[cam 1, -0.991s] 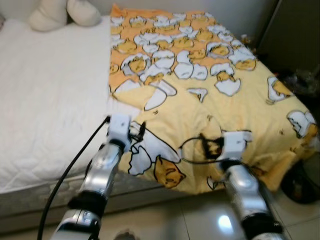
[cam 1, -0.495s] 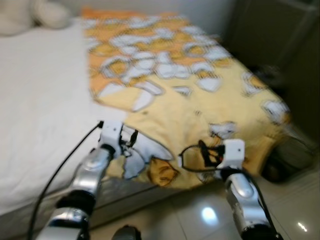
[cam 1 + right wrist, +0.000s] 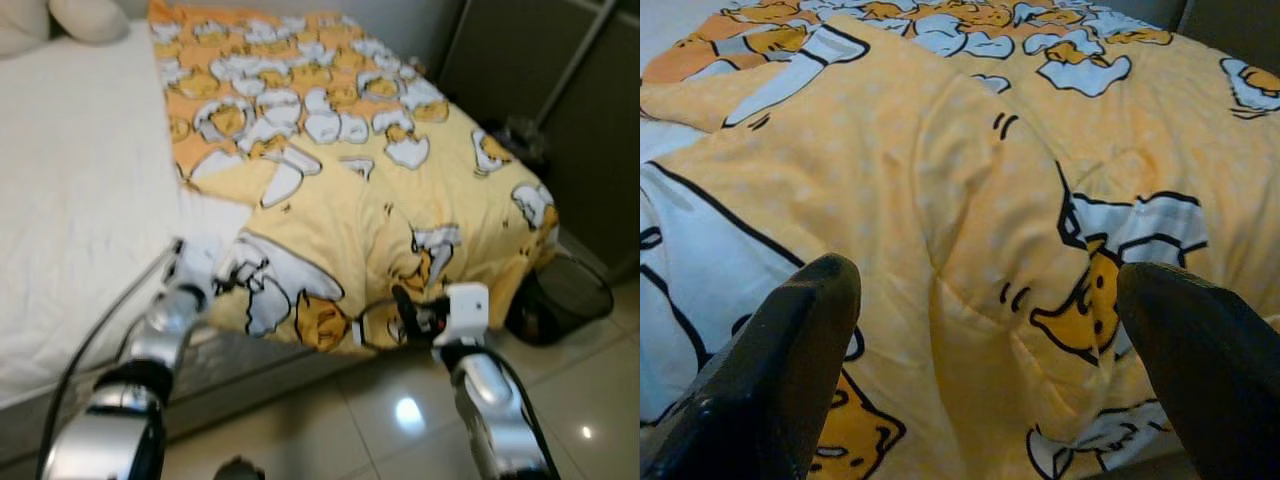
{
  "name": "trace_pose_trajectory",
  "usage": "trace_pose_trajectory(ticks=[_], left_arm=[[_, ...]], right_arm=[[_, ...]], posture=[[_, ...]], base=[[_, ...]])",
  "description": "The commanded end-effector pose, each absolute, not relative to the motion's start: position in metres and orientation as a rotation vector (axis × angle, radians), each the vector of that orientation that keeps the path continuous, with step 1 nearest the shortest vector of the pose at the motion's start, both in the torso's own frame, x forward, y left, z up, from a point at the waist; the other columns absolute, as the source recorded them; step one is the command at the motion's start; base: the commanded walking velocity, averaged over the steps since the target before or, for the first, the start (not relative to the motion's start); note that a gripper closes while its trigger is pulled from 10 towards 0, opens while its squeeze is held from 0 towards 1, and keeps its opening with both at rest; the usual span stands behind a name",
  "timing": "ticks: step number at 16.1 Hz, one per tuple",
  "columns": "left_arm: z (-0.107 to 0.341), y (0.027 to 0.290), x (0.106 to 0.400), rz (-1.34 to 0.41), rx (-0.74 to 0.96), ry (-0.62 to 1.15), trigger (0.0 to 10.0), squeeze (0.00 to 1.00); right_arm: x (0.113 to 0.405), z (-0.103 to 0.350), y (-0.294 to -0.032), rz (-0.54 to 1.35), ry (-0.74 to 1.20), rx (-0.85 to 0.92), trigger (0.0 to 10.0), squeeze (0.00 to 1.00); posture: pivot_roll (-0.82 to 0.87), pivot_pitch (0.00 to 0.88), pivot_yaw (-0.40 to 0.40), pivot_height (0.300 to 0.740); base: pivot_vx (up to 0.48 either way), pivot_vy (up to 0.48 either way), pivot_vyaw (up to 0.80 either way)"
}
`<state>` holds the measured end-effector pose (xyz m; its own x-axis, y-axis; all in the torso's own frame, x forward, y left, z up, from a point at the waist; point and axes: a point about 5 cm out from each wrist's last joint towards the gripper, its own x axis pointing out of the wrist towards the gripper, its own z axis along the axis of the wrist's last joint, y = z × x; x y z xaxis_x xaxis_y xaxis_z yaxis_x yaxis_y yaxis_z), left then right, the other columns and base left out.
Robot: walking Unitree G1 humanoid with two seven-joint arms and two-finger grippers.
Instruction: Clean up the room
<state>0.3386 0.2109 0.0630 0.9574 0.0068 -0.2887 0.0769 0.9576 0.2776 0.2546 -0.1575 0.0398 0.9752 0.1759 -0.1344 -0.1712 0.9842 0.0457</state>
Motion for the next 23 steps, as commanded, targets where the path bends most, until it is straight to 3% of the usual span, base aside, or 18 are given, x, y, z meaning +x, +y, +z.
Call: trace_pose_trajectory(ticks=[1,5,9,16,21,22,23], left_arm=[[0.065,0.208,0.34,-0.03,0.276,0.277,10.0,0.0],[0.059,0.195,0.343,-0.048,0.226,0.307,10.0,0.0],[0.057,0.19,0.343,-0.025,0.283,0.31,10.0,0.0],[0.063,0.227,0.34,0.218,0.35,0.287,10.0,0.0],[0.036,0.218,0.328,0.09,0.261,0.478,10.0,0.0],[0.034,0.216,0.326,0.059,0.269,0.483,4.3,0.0],[0.035,0.215,0.326,0.056,0.268,0.48,0.0,0.0]], right_arm=[[0.252,0.042,-0.162,0.18,0.139,0.026,10.0,0.0],[0.221,0.048,-0.166,0.247,0.163,-0.008,10.0,0.0],[0.197,0.056,-0.176,0.239,0.196,-0.015,10.0,0.0],[0.155,0.064,-0.183,0.265,0.283,-0.044,10.0,0.0],[0.148,0.063,-0.18,0.277,0.336,-0.035,10.0,0.0],[0.148,0.061,-0.182,0.272,0.353,-0.029,10.0,0.0],[0.147,0.06,-0.183,0.269,0.358,-0.027,10.0,0.0]], posture=[[-0.07,0.033,-0.068,0.74],[-0.14,0.101,-0.106,0.74],[-0.21,0.156,-0.136,0.74],[-0.29,0.229,-0.169,0.74],[-0.28,0.241,-0.171,0.74],[-0.28,0.246,-0.175,0.74],[-0.28,0.246,-0.175,0.74]], base=[[0.0,0.0,0.0],[0.0,0.0,0.0],[0.0,0.0,0.0],[0.0,0.0,0.0],[0.0,0.0,0.0],[0.0,0.0,0.0],[0.0,0.0,0.0]])
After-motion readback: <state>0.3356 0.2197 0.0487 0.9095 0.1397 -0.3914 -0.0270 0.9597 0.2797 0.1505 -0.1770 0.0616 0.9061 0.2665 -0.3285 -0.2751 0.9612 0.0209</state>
